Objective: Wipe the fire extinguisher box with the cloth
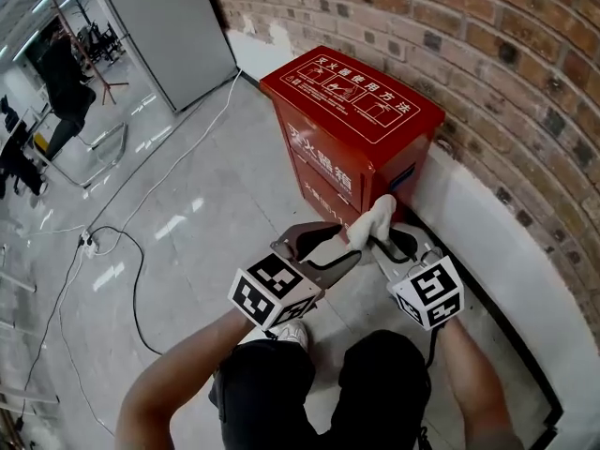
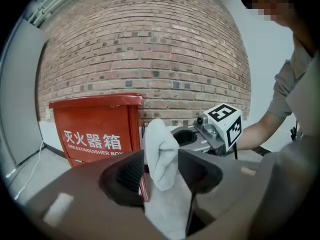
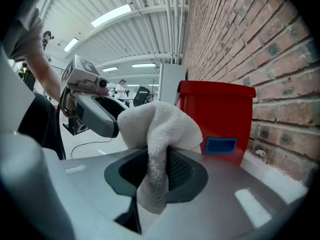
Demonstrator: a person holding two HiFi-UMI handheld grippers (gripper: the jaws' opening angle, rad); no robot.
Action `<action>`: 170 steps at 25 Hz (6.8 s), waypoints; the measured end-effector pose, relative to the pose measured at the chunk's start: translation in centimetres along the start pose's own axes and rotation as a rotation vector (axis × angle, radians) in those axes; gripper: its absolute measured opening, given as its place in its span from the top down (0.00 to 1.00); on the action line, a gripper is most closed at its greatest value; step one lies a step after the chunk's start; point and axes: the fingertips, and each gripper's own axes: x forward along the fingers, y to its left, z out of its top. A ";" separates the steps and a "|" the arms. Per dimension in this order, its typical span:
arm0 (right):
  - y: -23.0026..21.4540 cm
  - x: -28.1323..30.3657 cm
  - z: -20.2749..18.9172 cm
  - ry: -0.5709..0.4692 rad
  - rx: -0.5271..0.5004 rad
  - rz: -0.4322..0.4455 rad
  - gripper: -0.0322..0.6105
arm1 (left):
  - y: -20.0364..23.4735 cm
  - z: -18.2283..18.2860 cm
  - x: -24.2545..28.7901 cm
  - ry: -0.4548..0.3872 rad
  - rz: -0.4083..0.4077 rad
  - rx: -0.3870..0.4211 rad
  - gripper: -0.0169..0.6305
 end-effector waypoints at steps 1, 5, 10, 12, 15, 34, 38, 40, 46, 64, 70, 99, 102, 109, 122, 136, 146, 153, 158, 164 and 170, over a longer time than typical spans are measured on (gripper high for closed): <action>0.5 0.2 0.3 -0.012 -0.004 0.019 0.78 | 0.1 -0.1 -0.5 -0.006 0.004 -0.009 0.66; 2.4 1.4 1.0 -0.023 -0.030 0.064 0.78 | 0.4 -0.5 -2.3 -0.008 0.056 -0.019 0.65; 4.0 2.1 1.8 -0.023 -0.044 0.087 0.78 | 1.1 -1.2 -5.0 -0.012 0.143 -0.032 0.65; 4.2 2.4 2.3 -0.020 -0.056 0.073 0.78 | 1.4 -1.4 -5.7 -0.015 0.163 -0.049 0.65; 3.1 2.8 3.6 -0.024 -0.071 -0.033 0.78 | 2.4 -2.0 -7.0 -0.001 0.205 -0.099 0.65; -3.3 13.7 7.6 0.021 0.122 -0.576 0.78 | 18.4 -4.4 -6.7 -0.041 0.070 0.046 0.69; -4.2 20.0 8.8 0.009 0.143 -0.587 0.78 | 23.5 -6.5 -6.6 -0.050 0.021 0.008 0.69; -4.7 23.1 9.5 -0.005 0.152 -0.592 0.78 | 25.7 -7.6 -6.6 -0.055 0.004 -0.002 0.69; -5.9 30.7 11.1 0.005 0.148 -0.617 0.78 | 31.8 -10.0 -6.6 -0.035 -0.061 0.023 0.70; -5.2 36.6 3.9 0.030 0.271 -0.581 0.78 | 35.2 -14.6 -4.6 -0.021 -0.087 -0.134 0.70; -4.2 32.2 -1.6 0.033 0.269 -0.604 0.78 | 33.9 -17.0 -4.3 0.013 -0.018 -0.142 0.70; -0.4 5.1 -14.8 0.129 0.371 -1.071 0.78 | 20.0 -18.1 -1.3 0.171 -0.119 -0.040 0.97; 0.5 6.1 -18.0 0.190 0.455 -1.057 0.78 | 20.3 -18.7 -1.4 0.171 -0.108 -0.061 0.97; -1.0 13.6 -20.3 0.247 0.514 -0.950 0.78 | 21.1 -19.7 -2.0 0.179 -0.088 -0.078 0.97; -3.0 31.8 -20.6 0.260 0.646 -0.824 0.78 | 25.9 -24.0 -7.9 0.258 0.036 -0.054 0.97; -2.6 39.8 -23.3 0.371 0.607 -0.734 0.78 | 29.2 -29.7 -14.8 0.293 0.188 -0.211 0.97; -1.0 29.1 -26.3 0.430 0.627 -0.877 0.78 | 28.0 -28.3 -12.9 0.354 0.104 -0.072 0.97; 0.2 18.0 -29.0 0.490 0.648 -0.959 0.78 | 29.1 -25.9 -11.4 0.323 0.092 -0.018 0.97; 1.2 11.8 -29.6 0.561 0.659 -1.028 0.78 | 29.5 -23.9 -9.8 0.283 0.061 0.016 0.97; 4.2 13.4 -21.8 0.563 0.605 -0.812 0.78 | 32.7 -20.6 -11.3 0.307 0.080 0.057 0.97; 6.4 19.0 -5.5 0.450 0.590 -0.528 0.78 | 35.6 -14.8 -17.5 0.284 0.099 -0.090 0.97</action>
